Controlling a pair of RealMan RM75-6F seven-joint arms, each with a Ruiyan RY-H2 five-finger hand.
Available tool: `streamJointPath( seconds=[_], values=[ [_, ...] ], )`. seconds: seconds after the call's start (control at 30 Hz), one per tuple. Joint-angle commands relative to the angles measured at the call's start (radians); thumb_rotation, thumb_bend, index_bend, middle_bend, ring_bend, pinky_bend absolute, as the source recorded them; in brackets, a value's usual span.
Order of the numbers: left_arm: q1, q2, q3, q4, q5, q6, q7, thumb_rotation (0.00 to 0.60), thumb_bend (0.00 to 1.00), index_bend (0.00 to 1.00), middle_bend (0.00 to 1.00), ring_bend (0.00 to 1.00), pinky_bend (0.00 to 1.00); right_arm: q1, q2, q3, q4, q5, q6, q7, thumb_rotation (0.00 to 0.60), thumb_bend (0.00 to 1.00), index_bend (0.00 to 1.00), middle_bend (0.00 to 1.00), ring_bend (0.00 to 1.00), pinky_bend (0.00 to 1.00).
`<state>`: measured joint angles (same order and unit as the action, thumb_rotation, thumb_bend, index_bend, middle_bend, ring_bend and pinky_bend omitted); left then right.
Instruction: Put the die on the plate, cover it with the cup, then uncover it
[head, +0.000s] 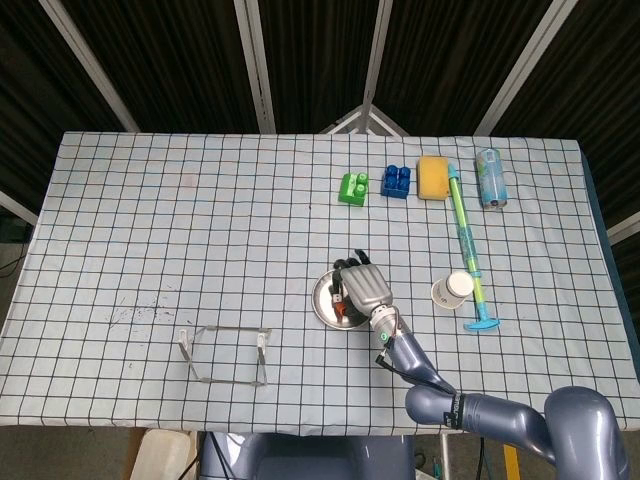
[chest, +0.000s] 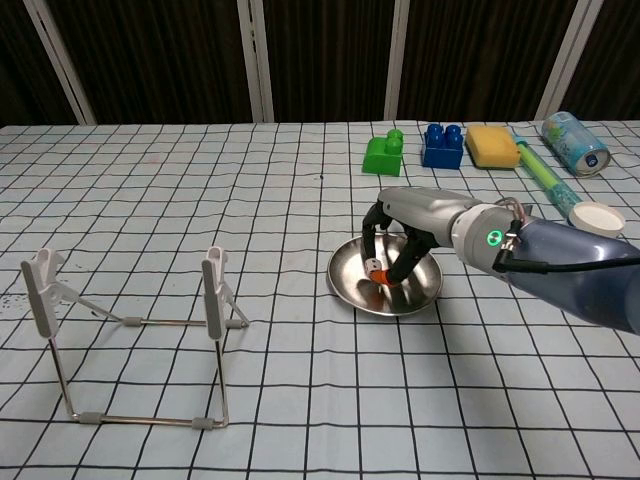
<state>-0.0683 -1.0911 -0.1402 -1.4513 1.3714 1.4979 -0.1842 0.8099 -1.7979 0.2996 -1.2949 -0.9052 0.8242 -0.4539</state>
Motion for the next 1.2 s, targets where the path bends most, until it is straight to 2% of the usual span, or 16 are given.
streamJointPath(
  seconds=[0.03, 0.27, 0.37, 0.43, 0.53, 0.63, 0.83, 0.97, 1.2],
  values=[
    [0.000, -0.008, 0.000, 0.009, 0.009, 0.008, 0.000, 0.600, 0.68, 0.29, 0.00, 0.00, 0.07, -0.003, 0.004, -0.010, 0.005, -0.001, 0.001, 0.012, 0.600, 0.41, 0.58, 0.25, 0.21, 0.02],
    [-0.001, -0.014, 0.004, 0.015, 0.019, 0.012, 0.005, 0.600, 0.68, 0.29, 0.00, 0.00, 0.03, -0.004, 0.007, -0.024, 0.017, 0.000, 0.004, 0.031, 0.600, 0.41, 0.56, 0.25, 0.21, 0.02],
    [-0.002, -0.014, 0.004, 0.015, 0.018, 0.010, 0.007, 0.600, 0.68, 0.29, 0.00, 0.00, 0.03, -0.004, 0.010, -0.029, 0.019, 0.003, 0.009, 0.026, 0.600, 0.32, 0.43, 0.24, 0.20, 0.02],
    [-0.002, -0.014, 0.003, 0.014, 0.015, 0.008, 0.008, 0.600, 0.68, 0.29, 0.00, 0.00, 0.03, -0.003, 0.021, -0.031, 0.007, 0.012, 0.005, 0.024, 0.600, 0.20, 0.27, 0.23, 0.18, 0.02],
    [-0.003, -0.013, 0.004, 0.012, 0.014, 0.005, 0.012, 0.600, 0.68, 0.29, 0.00, 0.00, 0.03, 0.001, 0.052, -0.031, -0.029, 0.028, 0.002, 0.012, 0.600, 0.11, 0.11, 0.19, 0.16, 0.02],
    [-0.003, -0.013, 0.004, 0.011, 0.015, 0.006, 0.014, 0.600, 0.68, 0.29, 0.00, 0.00, 0.03, 0.002, 0.081, -0.027, -0.067, 0.036, 0.015, -0.004, 0.600, 0.06, 0.02, 0.17, 0.14, 0.02],
    [-0.001, -0.013, 0.002, 0.010, 0.010, 0.007, 0.016, 0.600, 0.68, 0.29, 0.00, 0.00, 0.03, -0.004, 0.157, -0.033, -0.171, 0.062, 0.038, -0.051, 0.600, 0.04, 0.00, 0.16, 0.12, 0.01],
    [0.002, -0.011, 0.001, 0.007, 0.006, 0.012, 0.017, 0.600, 0.68, 0.29, 0.00, 0.00, 0.03, -0.032, 0.272, -0.019, -0.305, 0.054, 0.092, -0.060, 0.600, 0.03, 0.00, 0.16, 0.12, 0.01],
    [0.004, -0.020, -0.008, 0.013, 0.016, 0.038, 0.007, 0.600, 0.68, 0.29, 0.00, 0.00, 0.03, -0.133, 0.463, -0.016, -0.402, 0.011, 0.229, -0.040, 0.600, 0.03, 0.07, 0.16, 0.15, 0.01]
  ],
)
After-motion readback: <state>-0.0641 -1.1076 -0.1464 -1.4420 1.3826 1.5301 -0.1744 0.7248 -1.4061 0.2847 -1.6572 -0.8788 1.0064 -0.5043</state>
